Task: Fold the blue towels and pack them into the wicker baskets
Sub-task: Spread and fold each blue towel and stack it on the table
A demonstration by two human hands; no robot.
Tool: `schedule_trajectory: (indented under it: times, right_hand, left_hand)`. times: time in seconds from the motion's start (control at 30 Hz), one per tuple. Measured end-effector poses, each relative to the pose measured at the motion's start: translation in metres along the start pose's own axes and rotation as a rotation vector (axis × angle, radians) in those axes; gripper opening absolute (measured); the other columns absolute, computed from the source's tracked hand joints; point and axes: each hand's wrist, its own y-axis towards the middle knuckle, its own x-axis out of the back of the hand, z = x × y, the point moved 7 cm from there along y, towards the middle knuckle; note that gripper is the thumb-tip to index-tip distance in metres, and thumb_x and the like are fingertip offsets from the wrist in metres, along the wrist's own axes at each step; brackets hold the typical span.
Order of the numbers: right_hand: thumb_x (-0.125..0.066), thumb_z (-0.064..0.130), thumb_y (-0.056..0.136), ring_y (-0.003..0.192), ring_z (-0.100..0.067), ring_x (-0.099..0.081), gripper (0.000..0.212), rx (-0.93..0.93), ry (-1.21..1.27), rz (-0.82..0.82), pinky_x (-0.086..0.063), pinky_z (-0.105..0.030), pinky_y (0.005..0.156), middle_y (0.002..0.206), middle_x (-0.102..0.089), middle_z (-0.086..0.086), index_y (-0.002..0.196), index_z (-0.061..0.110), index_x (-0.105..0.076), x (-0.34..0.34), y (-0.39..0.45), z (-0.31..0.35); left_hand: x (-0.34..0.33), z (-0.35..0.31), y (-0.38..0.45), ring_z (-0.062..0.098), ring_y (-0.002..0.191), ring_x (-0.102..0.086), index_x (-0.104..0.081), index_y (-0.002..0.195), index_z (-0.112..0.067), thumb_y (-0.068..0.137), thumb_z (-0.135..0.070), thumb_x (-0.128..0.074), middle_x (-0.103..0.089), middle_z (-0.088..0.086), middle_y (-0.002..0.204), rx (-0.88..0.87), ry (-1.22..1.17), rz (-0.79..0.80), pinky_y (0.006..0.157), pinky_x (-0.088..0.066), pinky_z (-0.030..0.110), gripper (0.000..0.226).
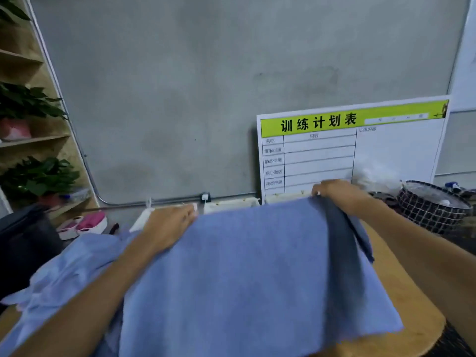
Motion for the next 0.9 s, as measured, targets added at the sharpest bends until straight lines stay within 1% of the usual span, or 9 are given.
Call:
schedule_trajectory:
  times: [0.07,0.13,0.17,0.23,0.37,0.47,0.6,0.73,0.9]
  right_hand:
    - [-0.056,0.038,0.090,0.108,-0.029,-0.061,0.020,-0.079,-0.097,0.057,-0.048,-0.041,0.095,0.112,-0.067,-0.006,0.100,0.024,-0.068,-0.050,0.017,-0.049]
    - [-0.057,0.025,0.093,0.121,-0.025,-0.054,0.029,-0.092,-0.311,0.096,-0.042,-0.038,0.099,0.130,-0.059,0.002,0.120,0.034,-0.059,-0.106,0.022,-0.087]
    - [-0.057,0.018,0.093,0.125,-0.023,-0.050,0.039,-0.034,-0.477,0.071,-0.040,-0.036,0.099,0.135,-0.054,0.004,0.128,0.036,-0.053,-0.127,0.021,-0.097]
    - [-0.054,0.018,0.095,0.124,-0.025,-0.049,0.040,0.056,-0.613,0.044,-0.042,-0.037,0.097,0.134,-0.050,0.002,0.131,0.033,-0.050,-0.162,0.008,-0.108]
    - [-0.062,0.015,0.090,0.099,-0.032,-0.056,0.021,0.059,-0.434,-0.083,-0.047,-0.040,0.071,0.106,-0.056,-0.003,0.108,0.026,-0.065,-0.187,-0.008,-0.125]
    - [-0.062,0.000,0.085,0.087,-0.034,-0.057,0.023,0.024,-0.271,-0.196,-0.048,-0.041,0.060,0.095,-0.058,-0.005,0.098,0.019,-0.067,-0.185,-0.009,-0.135]
    - [-0.058,0.001,0.090,0.081,-0.035,-0.058,0.018,0.046,-0.175,-0.272,-0.050,-0.043,0.061,0.095,-0.061,-0.008,0.100,0.015,-0.064,-0.177,-0.011,-0.136]
    - [-0.061,0.002,0.088,0.084,-0.034,-0.057,0.015,0.041,-0.128,-0.210,-0.049,-0.043,0.066,0.096,-0.059,-0.007,0.098,0.014,-0.062,-0.178,-0.008,-0.139]
    - [-0.060,0.012,0.094,0.092,-0.030,-0.060,0.013,0.064,-0.117,-0.184,-0.052,-0.045,0.077,0.109,-0.061,-0.005,0.106,0.015,-0.065,-0.175,-0.016,-0.149]
  left_hand:
    - [-0.081,-0.006,-0.011,0.034,0.095,-0.064,-0.055,0.092,-0.026,0.098,-0.038,-0.050,-0.065,0.006,0.100,0.025,0.040,0.091,0.075,-0.047,0.043,0.015]
    - [-0.148,-0.014,-0.031,0.033,0.081,-0.062,-0.057,0.087,-0.025,0.086,-0.027,-0.069,-0.057,0.004,0.089,0.067,0.053,0.125,0.062,-0.049,0.041,0.013]
    - [-0.168,-0.019,-0.040,0.030,0.077,-0.060,-0.056,0.086,-0.027,0.083,-0.029,-0.067,-0.053,0.000,0.086,0.083,0.022,0.080,0.059,-0.047,0.038,0.012]
    - [-0.184,-0.034,-0.055,0.023,0.077,-0.059,-0.055,0.087,-0.031,0.089,-0.037,-0.049,-0.050,-0.008,0.087,0.117,-0.127,0.019,0.061,-0.045,0.037,0.008]
    - [-0.175,-0.098,-0.086,0.006,0.078,-0.056,-0.057,0.092,-0.034,0.096,-0.038,-0.049,-0.051,-0.016,0.089,0.139,-0.470,0.061,0.069,-0.046,0.032,0.010]
    - [-0.178,-0.144,-0.116,0.009,0.090,-0.053,-0.054,0.103,-0.041,0.092,-0.048,-0.049,-0.048,-0.019,0.098,-0.012,-0.454,0.120,0.074,-0.046,0.032,0.014]
    - [-0.194,-0.120,-0.105,0.007,0.098,-0.048,-0.055,0.111,-0.042,0.095,-0.051,-0.046,-0.043,-0.021,0.106,-0.058,-0.453,0.139,0.083,-0.044,0.036,0.020]
    - [-0.197,-0.099,-0.080,0.010,0.103,-0.052,-0.058,0.117,-0.040,0.097,-0.053,-0.039,-0.047,-0.019,0.113,-0.111,-0.316,0.180,0.083,-0.043,0.038,0.030]
    - [-0.192,-0.093,-0.108,0.013,0.116,-0.054,-0.058,0.126,-0.038,0.093,-0.059,-0.038,-0.053,-0.017,0.126,0.119,-0.227,0.141,0.089,-0.047,0.040,0.044]
